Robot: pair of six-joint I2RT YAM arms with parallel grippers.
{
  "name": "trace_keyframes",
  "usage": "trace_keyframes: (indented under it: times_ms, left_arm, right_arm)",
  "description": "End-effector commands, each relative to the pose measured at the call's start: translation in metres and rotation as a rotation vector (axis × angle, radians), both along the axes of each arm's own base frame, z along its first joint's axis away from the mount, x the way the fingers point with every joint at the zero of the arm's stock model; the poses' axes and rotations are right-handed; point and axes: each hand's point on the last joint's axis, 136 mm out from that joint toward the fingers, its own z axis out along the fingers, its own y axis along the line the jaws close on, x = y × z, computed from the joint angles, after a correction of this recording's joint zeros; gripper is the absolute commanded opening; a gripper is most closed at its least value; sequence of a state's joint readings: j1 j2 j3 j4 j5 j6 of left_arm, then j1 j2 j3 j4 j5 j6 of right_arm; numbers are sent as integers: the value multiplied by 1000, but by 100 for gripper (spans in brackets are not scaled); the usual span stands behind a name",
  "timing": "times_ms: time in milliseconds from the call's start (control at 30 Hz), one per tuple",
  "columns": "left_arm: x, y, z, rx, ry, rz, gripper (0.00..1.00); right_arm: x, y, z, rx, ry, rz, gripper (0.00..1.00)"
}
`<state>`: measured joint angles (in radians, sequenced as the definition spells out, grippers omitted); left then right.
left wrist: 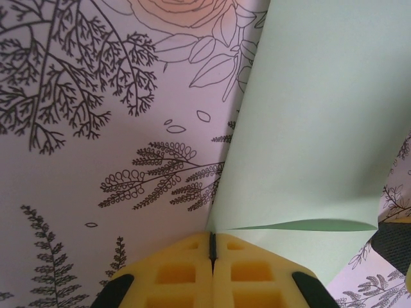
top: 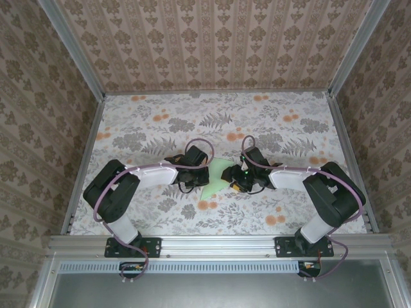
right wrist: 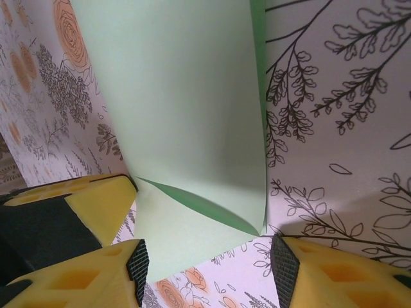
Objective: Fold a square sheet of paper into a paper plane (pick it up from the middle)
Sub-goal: Fourth fold the wing at the center of the table.
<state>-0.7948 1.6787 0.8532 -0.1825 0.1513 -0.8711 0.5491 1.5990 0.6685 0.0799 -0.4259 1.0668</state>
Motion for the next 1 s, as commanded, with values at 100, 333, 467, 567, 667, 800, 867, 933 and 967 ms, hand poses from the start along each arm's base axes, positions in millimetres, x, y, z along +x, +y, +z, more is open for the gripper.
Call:
trace_keyframes:
  times_ms: [100, 333, 467, 567, 667, 800, 867, 933, 967]
  left_arm:
    - [-6, 12, -10, 44, 41, 27, 6]
    - [-6, 11, -10, 37, 44, 26, 6]
    - [-5, 11, -10, 38, 43, 26, 6]
    - [-6, 11, -9, 36, 44, 26, 6]
    - [-5, 11, -9, 36, 43, 27, 6]
    - [-3, 9, -3, 18, 27, 23, 8]
    - [-1, 9, 2, 9, 12, 21, 10]
    - [1, 9, 8, 2, -4, 18, 14]
    - [2, 10, 11, 0, -13, 17, 16]
  right_arm:
    - [8, 14, 8, 53, -7, 11, 53]
    - [10, 20, 11, 87, -10, 16, 46]
    - [11, 23, 13, 113, -16, 17, 46]
    - [12, 26, 16, 142, -26, 20, 45]
    - [12, 30, 15, 161, -22, 28, 43]
    - [11, 31, 9, 164, -7, 30, 36]
    - [11, 32, 7, 167, -2, 30, 32]
    - [11, 31, 5, 164, 2, 28, 26]
    - [11, 30, 3, 157, 5, 23, 22]
